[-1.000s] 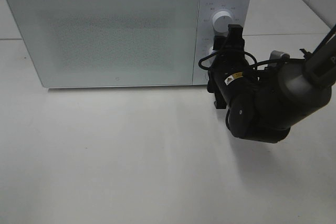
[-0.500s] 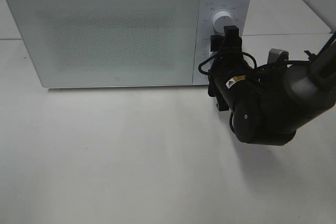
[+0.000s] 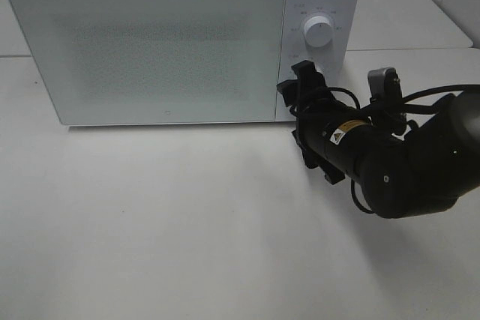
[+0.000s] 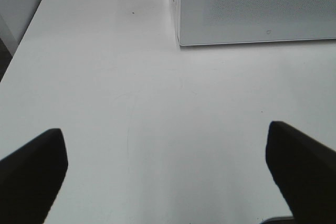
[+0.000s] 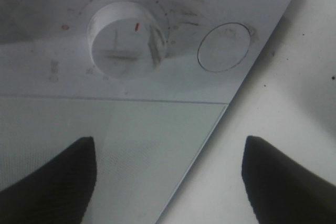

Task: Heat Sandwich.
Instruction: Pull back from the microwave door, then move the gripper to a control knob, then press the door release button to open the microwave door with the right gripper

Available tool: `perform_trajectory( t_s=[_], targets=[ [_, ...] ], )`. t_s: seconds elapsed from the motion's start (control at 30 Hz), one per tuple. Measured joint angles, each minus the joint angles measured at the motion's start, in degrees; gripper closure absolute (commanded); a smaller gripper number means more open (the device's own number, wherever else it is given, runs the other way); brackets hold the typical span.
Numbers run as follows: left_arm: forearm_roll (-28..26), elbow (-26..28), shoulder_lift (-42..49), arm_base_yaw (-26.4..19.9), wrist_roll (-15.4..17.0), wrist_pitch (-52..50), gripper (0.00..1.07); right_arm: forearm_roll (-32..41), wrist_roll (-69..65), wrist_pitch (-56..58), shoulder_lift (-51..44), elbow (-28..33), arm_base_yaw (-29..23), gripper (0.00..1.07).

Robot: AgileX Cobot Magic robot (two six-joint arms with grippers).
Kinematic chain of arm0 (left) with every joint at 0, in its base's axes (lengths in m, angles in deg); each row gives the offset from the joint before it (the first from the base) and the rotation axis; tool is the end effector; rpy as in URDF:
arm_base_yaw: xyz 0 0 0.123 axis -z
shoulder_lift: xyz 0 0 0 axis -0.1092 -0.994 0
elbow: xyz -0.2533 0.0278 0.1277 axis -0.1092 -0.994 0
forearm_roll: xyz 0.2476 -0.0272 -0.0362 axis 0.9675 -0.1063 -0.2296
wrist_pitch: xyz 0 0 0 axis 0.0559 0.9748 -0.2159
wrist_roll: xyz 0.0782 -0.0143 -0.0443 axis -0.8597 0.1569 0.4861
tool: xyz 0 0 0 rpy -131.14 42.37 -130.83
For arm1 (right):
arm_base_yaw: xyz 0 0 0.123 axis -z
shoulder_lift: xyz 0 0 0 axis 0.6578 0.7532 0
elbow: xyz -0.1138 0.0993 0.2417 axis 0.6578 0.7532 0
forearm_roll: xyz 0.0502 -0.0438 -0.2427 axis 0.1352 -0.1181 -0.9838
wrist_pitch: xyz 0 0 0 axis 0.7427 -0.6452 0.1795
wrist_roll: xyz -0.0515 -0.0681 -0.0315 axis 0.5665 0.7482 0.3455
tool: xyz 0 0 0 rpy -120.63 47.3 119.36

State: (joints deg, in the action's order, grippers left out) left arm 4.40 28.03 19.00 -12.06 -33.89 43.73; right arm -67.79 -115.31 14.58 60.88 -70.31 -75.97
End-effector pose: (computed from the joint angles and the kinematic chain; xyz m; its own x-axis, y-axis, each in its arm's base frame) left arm -0.0039 -0.0120 0.2788 -0.4332 0.0329 -0.9007 0.0468 0.9988 0.0139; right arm 0.2833 0.1632 0.1180 -0.3447 0.8981 -0.2730 0.1838 0.3498 0.9186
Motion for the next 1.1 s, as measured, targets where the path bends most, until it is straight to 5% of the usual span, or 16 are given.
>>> perform_trajectory(
  t_s=[0.77,1.1],
  targets=[
    [0.0,0.0,0.0,0.0,0.0,0.0,0.09,-6.19,56.21,48.19,-19.54,0.34,0.0,0.31],
    [0.0,0.0,0.0,0.0,0.0,0.0,0.09,-6.36,70.02,67.72,-26.07,0.34,0.0,0.31]
  ],
)
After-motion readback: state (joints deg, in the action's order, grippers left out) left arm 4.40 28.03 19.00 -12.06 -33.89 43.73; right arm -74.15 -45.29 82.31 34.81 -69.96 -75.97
